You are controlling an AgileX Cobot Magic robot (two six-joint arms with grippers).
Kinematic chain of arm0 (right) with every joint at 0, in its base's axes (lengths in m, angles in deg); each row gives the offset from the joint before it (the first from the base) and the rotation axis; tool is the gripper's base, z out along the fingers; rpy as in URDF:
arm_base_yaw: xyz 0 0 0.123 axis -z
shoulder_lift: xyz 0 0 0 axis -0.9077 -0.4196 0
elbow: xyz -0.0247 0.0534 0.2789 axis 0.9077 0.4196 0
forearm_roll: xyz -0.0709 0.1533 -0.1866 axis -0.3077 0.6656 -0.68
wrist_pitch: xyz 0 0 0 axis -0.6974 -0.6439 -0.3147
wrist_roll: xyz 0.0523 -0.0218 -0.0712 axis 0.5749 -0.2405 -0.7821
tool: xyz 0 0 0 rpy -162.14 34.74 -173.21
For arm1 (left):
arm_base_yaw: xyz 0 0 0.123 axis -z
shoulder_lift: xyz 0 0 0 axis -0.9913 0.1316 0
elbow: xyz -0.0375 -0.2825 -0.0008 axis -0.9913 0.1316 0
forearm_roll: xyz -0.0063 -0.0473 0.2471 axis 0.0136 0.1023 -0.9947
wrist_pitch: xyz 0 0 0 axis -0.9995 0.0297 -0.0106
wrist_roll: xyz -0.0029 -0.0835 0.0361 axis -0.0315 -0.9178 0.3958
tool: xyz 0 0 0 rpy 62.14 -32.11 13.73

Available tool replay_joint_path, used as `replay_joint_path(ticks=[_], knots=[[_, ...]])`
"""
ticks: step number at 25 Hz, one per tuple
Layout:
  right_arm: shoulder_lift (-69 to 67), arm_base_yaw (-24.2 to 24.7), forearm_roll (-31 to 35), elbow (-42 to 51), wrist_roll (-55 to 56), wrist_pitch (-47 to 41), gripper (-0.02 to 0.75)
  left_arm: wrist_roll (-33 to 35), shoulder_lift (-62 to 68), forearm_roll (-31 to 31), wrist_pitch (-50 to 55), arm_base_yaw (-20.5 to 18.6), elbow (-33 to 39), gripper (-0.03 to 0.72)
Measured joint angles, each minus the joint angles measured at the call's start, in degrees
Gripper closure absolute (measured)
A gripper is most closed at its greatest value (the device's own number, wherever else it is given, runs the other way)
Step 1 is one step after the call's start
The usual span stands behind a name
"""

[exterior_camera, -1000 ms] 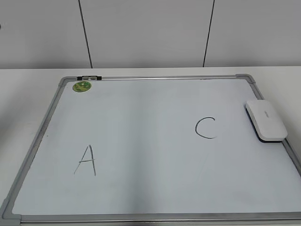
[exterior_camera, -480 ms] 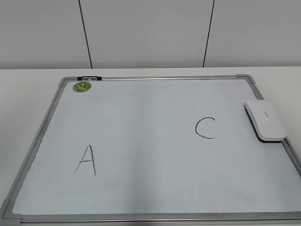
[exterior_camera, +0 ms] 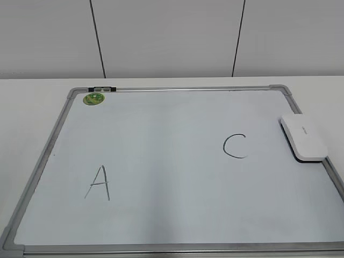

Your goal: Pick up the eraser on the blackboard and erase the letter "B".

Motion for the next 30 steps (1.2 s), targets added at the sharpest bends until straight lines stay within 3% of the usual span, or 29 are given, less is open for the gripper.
replay_joint_path(ticks=[7,15,30], knots=[[1.7,0.0,-3.6,5.0,5.5,-0.1,0.166,0.0,-2.8,-2.1,-1.0,0.0,8.8,0.23],[1.7,0.0,-8.8,5.0,6.6,-1.4,0.167,0.0,-3.3,-3.4,-3.4,0.0,9.3,0.23],[1.7,0.0,-9.0,7.4,6.7,5.1,0.167,0.0,-3.3,-4.1,-8.5,0.0,11.4,0.229]])
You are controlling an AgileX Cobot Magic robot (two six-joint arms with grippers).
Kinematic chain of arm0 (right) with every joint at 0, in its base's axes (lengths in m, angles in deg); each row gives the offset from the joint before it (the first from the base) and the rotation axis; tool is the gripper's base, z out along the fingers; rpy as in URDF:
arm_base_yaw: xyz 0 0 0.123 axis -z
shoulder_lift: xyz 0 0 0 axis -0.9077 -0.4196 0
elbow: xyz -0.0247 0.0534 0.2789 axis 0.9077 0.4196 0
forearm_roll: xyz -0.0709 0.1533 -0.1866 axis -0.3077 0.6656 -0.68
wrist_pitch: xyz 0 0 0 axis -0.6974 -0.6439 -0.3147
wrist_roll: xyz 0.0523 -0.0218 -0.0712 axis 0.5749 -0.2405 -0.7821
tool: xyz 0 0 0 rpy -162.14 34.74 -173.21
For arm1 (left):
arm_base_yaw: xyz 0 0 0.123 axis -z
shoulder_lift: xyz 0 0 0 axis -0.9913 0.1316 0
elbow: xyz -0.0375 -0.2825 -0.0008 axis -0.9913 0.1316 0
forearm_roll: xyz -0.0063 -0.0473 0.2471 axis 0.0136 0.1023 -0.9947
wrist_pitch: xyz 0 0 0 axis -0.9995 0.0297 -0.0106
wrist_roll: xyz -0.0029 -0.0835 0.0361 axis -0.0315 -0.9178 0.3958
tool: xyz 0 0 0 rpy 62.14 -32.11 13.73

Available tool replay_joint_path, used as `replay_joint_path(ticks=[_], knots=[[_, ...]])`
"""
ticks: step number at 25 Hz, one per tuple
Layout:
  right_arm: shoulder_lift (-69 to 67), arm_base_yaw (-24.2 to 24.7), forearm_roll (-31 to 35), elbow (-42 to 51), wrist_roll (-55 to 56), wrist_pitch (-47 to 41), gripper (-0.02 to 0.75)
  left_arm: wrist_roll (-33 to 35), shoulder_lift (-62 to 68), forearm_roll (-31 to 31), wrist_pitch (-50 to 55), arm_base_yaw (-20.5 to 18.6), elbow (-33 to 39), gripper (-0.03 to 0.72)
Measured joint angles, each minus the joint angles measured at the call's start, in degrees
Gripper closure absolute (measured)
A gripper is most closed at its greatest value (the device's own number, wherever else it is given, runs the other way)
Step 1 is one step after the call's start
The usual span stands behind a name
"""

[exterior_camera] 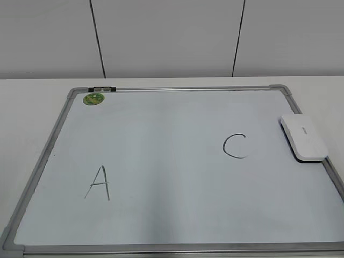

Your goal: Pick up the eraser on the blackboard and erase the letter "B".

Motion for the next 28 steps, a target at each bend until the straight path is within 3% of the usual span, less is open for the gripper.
replay_joint_path(ticks=[20,28], knots=[[0.3,0.0,0.0,0.0,0.0,0.3,0.167,0.0,-0.7,0.0,0.0,-0.1,0.0,0.23],[8.6,0.0,-0.1,0.0,0.0,0.3,0.167,0.0,-12.0,0.0,-0.1,-4.5,0.0,0.23]])
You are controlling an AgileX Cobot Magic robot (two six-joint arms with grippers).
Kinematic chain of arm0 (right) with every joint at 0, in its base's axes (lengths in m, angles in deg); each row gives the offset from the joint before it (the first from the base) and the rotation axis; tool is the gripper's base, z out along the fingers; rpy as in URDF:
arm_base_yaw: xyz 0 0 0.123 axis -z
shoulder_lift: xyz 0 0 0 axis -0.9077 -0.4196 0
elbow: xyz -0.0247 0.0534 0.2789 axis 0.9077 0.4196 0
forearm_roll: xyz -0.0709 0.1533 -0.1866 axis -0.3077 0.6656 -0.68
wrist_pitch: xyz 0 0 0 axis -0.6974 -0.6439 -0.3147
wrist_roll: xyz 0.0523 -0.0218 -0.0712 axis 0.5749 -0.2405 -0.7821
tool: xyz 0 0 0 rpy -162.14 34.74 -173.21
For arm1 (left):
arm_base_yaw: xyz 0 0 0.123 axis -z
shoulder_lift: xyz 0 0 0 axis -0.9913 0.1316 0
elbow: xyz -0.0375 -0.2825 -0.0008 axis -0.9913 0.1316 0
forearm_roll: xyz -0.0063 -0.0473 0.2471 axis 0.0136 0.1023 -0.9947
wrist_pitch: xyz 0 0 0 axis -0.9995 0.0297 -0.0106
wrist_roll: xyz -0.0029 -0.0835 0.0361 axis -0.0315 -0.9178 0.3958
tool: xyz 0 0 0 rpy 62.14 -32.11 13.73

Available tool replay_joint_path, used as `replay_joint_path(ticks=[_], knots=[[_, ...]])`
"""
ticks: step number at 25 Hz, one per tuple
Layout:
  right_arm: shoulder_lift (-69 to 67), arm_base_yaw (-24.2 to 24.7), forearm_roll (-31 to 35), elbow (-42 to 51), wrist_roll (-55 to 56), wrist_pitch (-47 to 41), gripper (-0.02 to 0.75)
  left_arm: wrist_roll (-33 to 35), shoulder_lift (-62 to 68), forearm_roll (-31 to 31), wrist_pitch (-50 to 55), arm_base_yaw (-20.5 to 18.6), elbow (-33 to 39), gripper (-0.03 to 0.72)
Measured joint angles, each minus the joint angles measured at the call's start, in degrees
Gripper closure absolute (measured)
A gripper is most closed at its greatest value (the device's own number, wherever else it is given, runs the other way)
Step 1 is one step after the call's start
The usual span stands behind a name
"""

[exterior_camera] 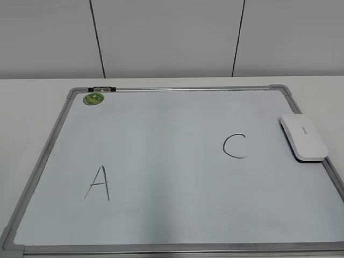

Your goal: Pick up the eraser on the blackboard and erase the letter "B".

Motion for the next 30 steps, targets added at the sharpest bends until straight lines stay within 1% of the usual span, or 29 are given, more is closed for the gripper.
replay_joint_path(ticks=[3,7,11,15,22,30], knots=[[5.0,0.0,0.0,0.0,0.0,0.0,0.167,0.0,-6.5,0.0,0.2,-1.3,0.0,0.23],[12.9,0.0,0.0,0.0,0.0,-0.3,0.167,0.0,-13.7,0.0,0.3,-1.4,0.0,0.23],[18.4,0.0,0.0,0.0,0.0,-0.5,0.167,0.0,-18.2,0.0,0.5,-1.4,0.0,0.23],[21.0,0.0,0.0,0.0,0.1,-0.8,0.167,0.0,-18.5,-0.1,0.7,-1.4,0.0,0.23],[21.0,0.0,0.0,0.0,0.1,-0.9,0.167,0.0,-18.5,-0.1,0.8,-1.4,0.0,0.245],[21.0,0.0,0.0,0.0,0.1,-0.9,0.167,0.0,-18.5,-0.1,0.8,-1.4,0.0,0.246]])
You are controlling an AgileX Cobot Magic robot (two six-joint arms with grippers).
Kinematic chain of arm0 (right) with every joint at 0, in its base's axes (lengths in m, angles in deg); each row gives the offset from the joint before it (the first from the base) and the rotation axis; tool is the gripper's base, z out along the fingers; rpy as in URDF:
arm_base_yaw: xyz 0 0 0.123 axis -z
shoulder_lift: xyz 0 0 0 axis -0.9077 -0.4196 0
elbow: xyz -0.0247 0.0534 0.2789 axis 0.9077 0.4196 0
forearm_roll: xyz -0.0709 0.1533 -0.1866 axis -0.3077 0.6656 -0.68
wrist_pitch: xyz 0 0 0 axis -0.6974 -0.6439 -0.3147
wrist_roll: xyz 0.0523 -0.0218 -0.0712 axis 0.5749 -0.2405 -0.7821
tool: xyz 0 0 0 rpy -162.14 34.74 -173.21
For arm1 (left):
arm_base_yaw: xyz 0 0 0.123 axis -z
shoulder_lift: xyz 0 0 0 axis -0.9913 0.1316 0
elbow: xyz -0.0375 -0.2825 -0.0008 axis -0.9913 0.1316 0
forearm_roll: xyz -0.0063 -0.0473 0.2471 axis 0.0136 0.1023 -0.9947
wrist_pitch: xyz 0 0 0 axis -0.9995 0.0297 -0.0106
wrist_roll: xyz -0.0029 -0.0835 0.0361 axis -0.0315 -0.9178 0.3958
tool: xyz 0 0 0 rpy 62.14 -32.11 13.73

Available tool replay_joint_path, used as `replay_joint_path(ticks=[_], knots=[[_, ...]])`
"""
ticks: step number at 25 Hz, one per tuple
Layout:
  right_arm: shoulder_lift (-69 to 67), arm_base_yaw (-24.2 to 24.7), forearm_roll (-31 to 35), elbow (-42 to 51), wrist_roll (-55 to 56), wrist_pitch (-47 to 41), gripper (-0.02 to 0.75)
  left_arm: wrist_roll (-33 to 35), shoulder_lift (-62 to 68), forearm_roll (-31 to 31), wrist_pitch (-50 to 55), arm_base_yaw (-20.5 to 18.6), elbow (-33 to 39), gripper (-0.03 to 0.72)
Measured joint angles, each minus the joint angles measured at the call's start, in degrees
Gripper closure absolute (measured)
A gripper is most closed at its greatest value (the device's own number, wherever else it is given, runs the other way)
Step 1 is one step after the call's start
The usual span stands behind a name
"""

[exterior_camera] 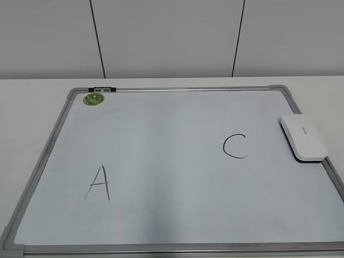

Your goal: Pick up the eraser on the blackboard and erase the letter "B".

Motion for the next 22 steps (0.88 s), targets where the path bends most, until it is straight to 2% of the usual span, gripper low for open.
replay_joint_path(ticks=[5,22], knots=[[0.0,0.0,0.0,0.0,0.0,0.0,0.167,0.0,0.0,0.0,0.0,0.0,0.0,0.257],[0.0,0.0,0.0,0.0,0.1,0.0,0.167,0.0,0.0,0.0,0.0,0.0,0.0,0.366]])
